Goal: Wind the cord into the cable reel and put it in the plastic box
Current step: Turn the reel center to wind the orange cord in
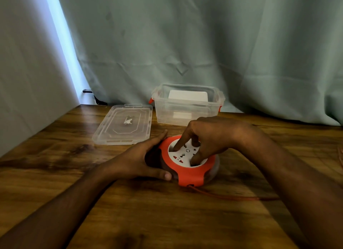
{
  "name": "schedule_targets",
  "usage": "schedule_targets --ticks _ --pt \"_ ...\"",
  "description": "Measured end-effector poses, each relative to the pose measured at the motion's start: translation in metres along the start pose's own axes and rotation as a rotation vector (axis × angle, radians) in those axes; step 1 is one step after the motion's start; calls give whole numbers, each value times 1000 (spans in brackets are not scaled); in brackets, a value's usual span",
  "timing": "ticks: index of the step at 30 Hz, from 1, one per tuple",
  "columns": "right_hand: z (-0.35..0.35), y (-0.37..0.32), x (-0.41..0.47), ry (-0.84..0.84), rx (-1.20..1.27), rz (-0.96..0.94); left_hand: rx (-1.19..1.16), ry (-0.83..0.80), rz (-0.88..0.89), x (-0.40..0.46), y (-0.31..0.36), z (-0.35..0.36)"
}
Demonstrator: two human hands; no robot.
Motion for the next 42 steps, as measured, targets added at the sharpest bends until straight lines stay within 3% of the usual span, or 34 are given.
schedule_targets --ticks 8,14,20,25,42 --pt "-6 -1 5 153 -117 54 15 2 10 0 2 1" --pt "-1 2 11 99 -6 65 23 -8 7 -1 2 2" --pt "-19 10 -17 149 50 -65 17 -13 -3 0 0 2" --pt "-4 -1 -8 -14 171 -156 -2 -13 8 -1 1 2" --pt "8 -6 3 -69 128 -123 -8 -20 18 -2 3 2"
Point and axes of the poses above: each hand's wrist, its own x-axis towards the middle knuckle, its own z-axis out of the palm, y = z × x, the point moved 8 cm from there along x, towards the middle knuckle, and after that the axes turned 14 degrees about -y, right-handed, at the moved point
